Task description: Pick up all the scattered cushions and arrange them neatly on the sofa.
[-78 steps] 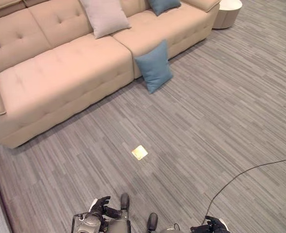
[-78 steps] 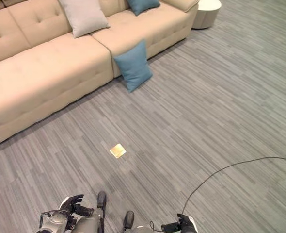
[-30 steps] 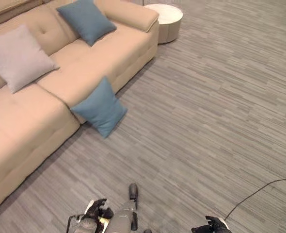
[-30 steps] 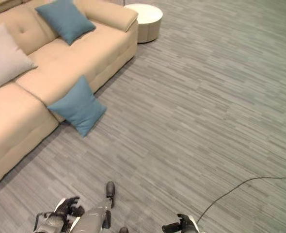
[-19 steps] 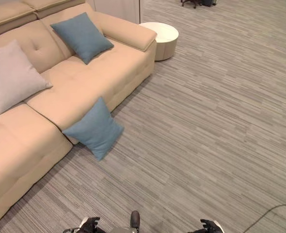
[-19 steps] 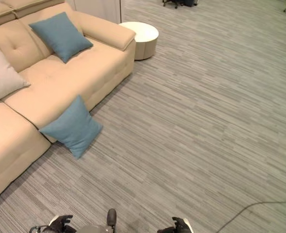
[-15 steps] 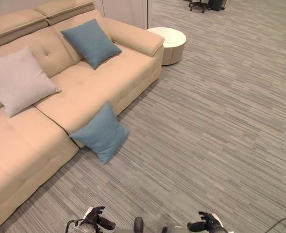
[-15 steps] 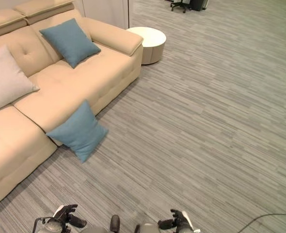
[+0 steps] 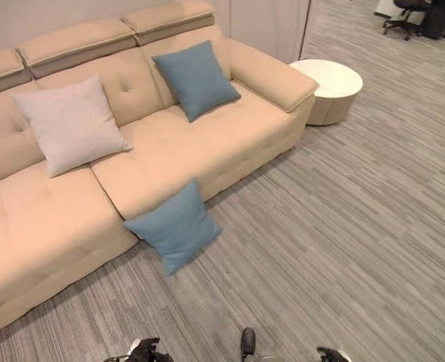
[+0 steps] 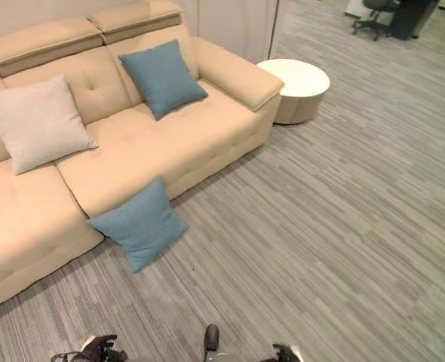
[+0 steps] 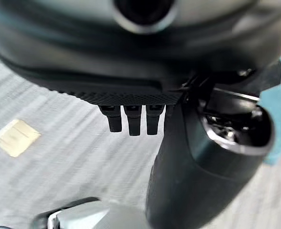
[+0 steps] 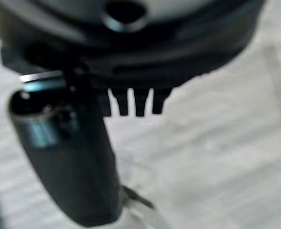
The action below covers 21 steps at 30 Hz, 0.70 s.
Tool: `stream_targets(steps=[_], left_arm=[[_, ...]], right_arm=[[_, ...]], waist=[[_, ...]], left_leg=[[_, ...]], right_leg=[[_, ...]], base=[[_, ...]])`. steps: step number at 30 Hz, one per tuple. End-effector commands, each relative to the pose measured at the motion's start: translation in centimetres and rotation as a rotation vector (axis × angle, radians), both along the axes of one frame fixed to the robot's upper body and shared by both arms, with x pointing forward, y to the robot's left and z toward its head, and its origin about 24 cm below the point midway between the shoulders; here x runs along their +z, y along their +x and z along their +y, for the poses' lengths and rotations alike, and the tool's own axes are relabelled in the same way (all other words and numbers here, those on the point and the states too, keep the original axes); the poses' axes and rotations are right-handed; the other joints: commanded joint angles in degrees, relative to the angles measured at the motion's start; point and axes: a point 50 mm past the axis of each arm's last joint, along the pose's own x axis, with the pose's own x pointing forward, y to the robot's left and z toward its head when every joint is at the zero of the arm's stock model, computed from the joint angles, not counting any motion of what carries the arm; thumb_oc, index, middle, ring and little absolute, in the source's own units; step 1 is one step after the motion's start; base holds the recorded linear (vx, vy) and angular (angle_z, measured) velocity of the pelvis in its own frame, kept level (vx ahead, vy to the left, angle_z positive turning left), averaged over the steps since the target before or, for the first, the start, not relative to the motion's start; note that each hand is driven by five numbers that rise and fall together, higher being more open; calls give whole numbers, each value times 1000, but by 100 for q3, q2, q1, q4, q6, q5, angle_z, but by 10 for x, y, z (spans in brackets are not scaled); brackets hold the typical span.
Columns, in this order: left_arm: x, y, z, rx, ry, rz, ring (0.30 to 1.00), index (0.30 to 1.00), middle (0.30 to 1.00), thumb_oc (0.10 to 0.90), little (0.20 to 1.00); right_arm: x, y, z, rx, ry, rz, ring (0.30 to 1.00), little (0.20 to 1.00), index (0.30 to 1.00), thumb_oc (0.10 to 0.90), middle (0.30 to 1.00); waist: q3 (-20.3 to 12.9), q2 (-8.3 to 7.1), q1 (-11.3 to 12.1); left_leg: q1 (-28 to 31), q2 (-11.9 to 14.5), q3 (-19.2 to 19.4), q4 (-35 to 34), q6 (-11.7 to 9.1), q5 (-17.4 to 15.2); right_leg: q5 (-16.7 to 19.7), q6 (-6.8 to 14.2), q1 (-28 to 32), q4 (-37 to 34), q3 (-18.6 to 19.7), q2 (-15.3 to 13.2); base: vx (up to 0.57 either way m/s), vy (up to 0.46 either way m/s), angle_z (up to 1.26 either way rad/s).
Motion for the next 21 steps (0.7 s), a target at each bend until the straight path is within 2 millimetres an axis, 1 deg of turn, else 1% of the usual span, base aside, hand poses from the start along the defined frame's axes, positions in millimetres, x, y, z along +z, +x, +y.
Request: stream_targets(steps=[1,2,3,4,5,6,7,8,9,10,11,12,13,14,15,16,18,19,20,21], left_arm=[[5,18,-11,-50,-26,-66,900,900,900,800,900],[3,15,-12,-50,-30,-58,900,900,900,800,900],[3,14,-13,-51,-34,-54,900,900,900,800,900],[2,13,-13,-51,-35,-53,900,900,900,800,900],[2,11,-13,-48,-35,-51,900,900,900,800,900],[2,9,-11,-42,-33,-48,900,900,900,800,900],[1,9,-11,-42,-33,-48,900,900,900,800,900],[1,5,-9,-26,-37,-40,900,900,900,800,900],[0,0,-7,-8,-37,-27,900,900,900,800,900],[0,1,-7,-8,-37,-27,900,900,900,800,900],[-2,-5,-4,6,-33,-13,900,900,900,800,900],[-2,-7,-1,21,-34,-4,900,900,900,800,900],[-2,-7,-1,21,-34,-5,900,900,900,800,900],[-1,-8,1,28,-33,-5,900,900,900,800,900],[-1,-7,2,34,-30,-7,900,900,900,800,900],[0,-5,5,39,-25,-16,900,900,900,800,900],[4,4,6,28,-19,-43,900,900,900,800,900],[5,8,6,16,-13,-52,900,900,900,800,900],[7,12,7,4,-7,-64,900,900,900,800,900],[7,12,7,4,-7,-64,900,900,900,800,900]], right_arm=[[2,-14,-19,-63,-38,14,900,900,900,800,900],[2,-15,-21,-67,-40,13,900,900,900,800,900],[2,-15,-21,-65,-42,14,900,900,900,800,900],[2,-15,-21,-65,-42,15,900,900,900,800,900],[1,-18,-21,-66,-47,22,900,900,900,800,900],[2,-18,-22,-68,-50,19,900,900,900,800,900],[1,-18,-22,-68,-50,19,900,900,900,800,900],[1,-18,-19,-71,-42,21,900,900,900,800,900],[-1,-22,-17,-71,-34,31,900,900,900,800,900],[-1,-22,-17,-71,-35,31,900,900,900,800,900],[-3,-25,-14,-57,-30,45,900,900,900,800,900],[-4,-27,-11,-46,-24,56,900,900,900,800,900],[-4,-27,-11,-46,-24,56,900,900,900,800,900],[-6,-28,-8,-34,-18,65,900,900,900,800,900],[-6,-27,-7,-28,-13,61,900,900,900,800,900],[-5,-24,-5,-20,-8,53,900,900,900,800,900],[-3,-15,-3,-9,-3,24,900,900,900,800,900],[-2,-11,-1,-4,4,9,900,900,900,800,900],[-1,-6,0,0,7,-6,900,900,900,800,900],[-1,-6,0,0,7,-6,900,900,900,800,900]], waist=[[271,-2,3],[240,38,43],[189,68,64],[191,61,61],[154,186,127],[147,223,163],[151,213,160],[106,222,200],[56,195,212],[44,203,216],[-19,161,236],[-102,55,303],[-115,63,308],[-164,-9,342],[-189,-49,366],[-171,-85,373],[-104,-82,329],[-56,-48,293],[21,57,213],[22,57,212]], left_leg=[[27,94,495,-1399,458,303],[-112,-27,645,-2154,494,147],[-198,-41,706,-2559,476,271],[-176,-53,707,-2587,478,282],[-251,-56,904,-3464,386,798],[-375,-52,1006,-3678,341,1000],[-353,-64,1007,-3703,341,1011],[-406,-10,1254,-3976,341,1087],[-241,-34,1288,-4134,377,1124],[-258,-25,1288,-4137,375,1134],[-282,-64,1248,-3998,409,1139],[-248,-139,1263,-3840,483,1001],[-268,-127,1264,-3840,481,1009],[-224,-170,1296,-3765,538,907],[-167,-202,1303,-3736,594,810],[-57,-248,1326,-3723,670,674],[129,-303,1320,-3665,827,463],[219,-307,1271,-3652,882,405],[474,-307,1118,-3678,938,311],[475,-308,1117,-3678,939,312]], right_leg=[[-755,814,121,432,152,-215],[-892,885,337,322,40,-170],[-947,903,395,279,-7,-128],[-950,907,408,274,-10,-138],[-1075,925,651,158,-58,27],[-1146,937,760,128,-59,104],[-1152,940,772,124,-61,94],[-1261,940,946,134,-52,169],[-1314,954,1054,155,-48,172],[-1303,951,1034,154,-45,181],[-1355,963,1047,256,-54,157],[-1444,1061,1114,452,-80,37],[-1432,1057,1093,450,-76,47],[-1419,1112,1084,656,-103,-33],[-1378,1189,1032,901,-129,-89],[-1252,1335,861,1377,-193,-197],[-683,1652,389,2279,-256,-456],[-467,1697,174,2729,-247,-508],[-375,1631,-170,3183,-306,-570],[-376,1631,-169,3184,-308,-571]], base=[[308,-26,53],[392,-17,50],[311,2,56],[333,32,61],[361,31,46],[361,30,27],[344,68,12],[350,98,17],[342,98,15],[254,83,3],[318,120,-10],[318,120,-16],[289,128,-23],[185,95,-5],[259,148,7],[201,152,19],[167,158,11],[242,166,14],[184,113,69],[561,18,98]])
